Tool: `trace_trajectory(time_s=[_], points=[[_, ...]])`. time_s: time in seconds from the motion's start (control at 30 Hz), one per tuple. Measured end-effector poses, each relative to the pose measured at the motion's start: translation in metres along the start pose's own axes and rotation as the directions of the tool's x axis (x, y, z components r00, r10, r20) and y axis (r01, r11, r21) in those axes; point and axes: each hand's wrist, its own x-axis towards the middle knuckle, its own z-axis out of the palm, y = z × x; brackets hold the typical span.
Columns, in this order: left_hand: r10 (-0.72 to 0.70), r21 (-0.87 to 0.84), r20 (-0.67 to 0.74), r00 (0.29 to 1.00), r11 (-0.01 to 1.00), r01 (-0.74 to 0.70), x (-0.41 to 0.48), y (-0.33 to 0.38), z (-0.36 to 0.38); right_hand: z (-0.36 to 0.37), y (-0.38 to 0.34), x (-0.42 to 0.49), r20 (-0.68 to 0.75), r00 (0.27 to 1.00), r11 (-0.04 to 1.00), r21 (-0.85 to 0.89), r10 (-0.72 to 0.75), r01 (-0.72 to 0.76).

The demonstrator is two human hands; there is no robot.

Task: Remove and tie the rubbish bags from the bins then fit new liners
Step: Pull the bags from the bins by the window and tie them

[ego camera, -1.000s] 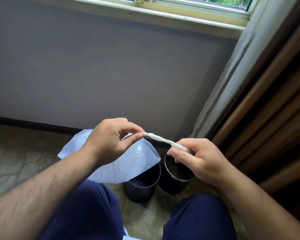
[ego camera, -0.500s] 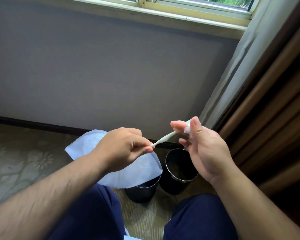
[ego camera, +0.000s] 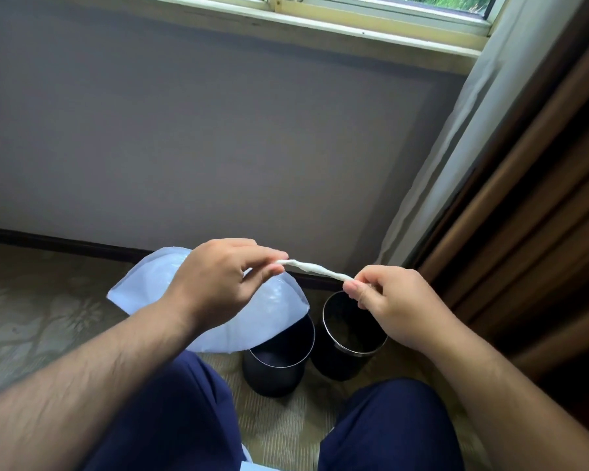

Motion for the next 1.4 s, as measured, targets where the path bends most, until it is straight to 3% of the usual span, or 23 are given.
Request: trace_trajectory(time_s=[0.13,0.27,0.33,0.4,0.47,0.57,0.73,0.8,0.9,1.0,1.1,1.17,1.27,1.33,1.4], points=[[-0.165,-0.036,0.04,0.985,0.985,0.167,-0.004,-0.009,-0.001,-0.005,-0.005,-0.005,0.015,0.994,0.928,0.362,-0.104,0.092],[-0.183,-0.027,0.177,0.967,0.981,0.191,-0.006,-0.008,0.005,0.001,-0.021,-0.011,0.008,0.967,0.585,0.797,-0.256,0.148],[-0.163,-0.017,0.27,0.949,0.985,0.174,-0.007,-0.002,0.011,0.004,-0.033,-0.013,-0.015,0.963,0.425,0.895,-0.269,0.133],[-0.143,-0.034,0.335,0.931,0.986,0.164,-0.01,0.003,0.015,0.002,-0.044,-0.013,-0.039,0.978,0.37,0.922,-0.205,0.114],[-0.118,-0.044,0.334,0.935,0.989,0.14,-0.014,0.005,0.017,-0.001,-0.044,-0.011,-0.095,0.986,0.468,0.871,-0.139,0.15],[-0.088,-0.081,0.267,0.96,0.99,0.113,-0.02,0.001,0.016,-0.009,-0.033,-0.008,-0.161,0.983,0.7,0.692,-0.086,0.175],[-0.026,-0.062,0.224,0.974,0.997,0.041,-0.021,0.0,0.013,-0.009,-0.007,-0.006,-0.217,0.963,0.941,0.261,-0.159,0.214],[-0.025,-0.063,0.204,0.979,0.997,0.039,-0.019,-0.001,0.012,-0.006,-0.001,-0.004,-0.219,0.953,0.977,-0.012,-0.211,0.213],[-0.039,-0.036,0.185,0.982,0.998,0.047,-0.015,-0.005,0.006,-0.006,0.001,-0.002,-0.115,0.971,0.939,-0.302,-0.209,0.166],[-0.099,0.026,0.168,0.981,0.995,0.096,-0.014,-0.012,0.0,-0.01,-0.001,-0.001,0.002,0.997,0.972,-0.221,-0.08,0.078],[-0.18,0.049,0.164,0.97,0.983,0.174,-0.015,-0.024,-0.001,-0.012,-0.001,-0.001,0.062,0.995,0.988,0.138,-0.08,0.071],[-0.246,0.014,0.179,0.953,0.969,0.247,-0.017,-0.029,-0.002,-0.011,-0.004,-0.005,0.098,0.983,0.887,0.452,-0.154,0.094],[-0.255,-0.091,0.24,0.937,0.955,0.284,-0.021,-0.028,0.0,-0.004,-0.013,-0.012,0.091,0.951,0.489,0.87,-0.296,0.069],[-0.222,-0.2,0.252,0.942,0.941,0.275,-0.022,-0.021,0.003,-0.001,-0.022,-0.013,0.039,0.953,0.272,0.961,-0.302,0.047],[-0.212,-0.266,0.222,0.952,0.926,0.269,-0.023,-0.016,0.004,0.0,-0.026,-0.01,-0.03,0.98,0.215,0.974,-0.196,0.072]])
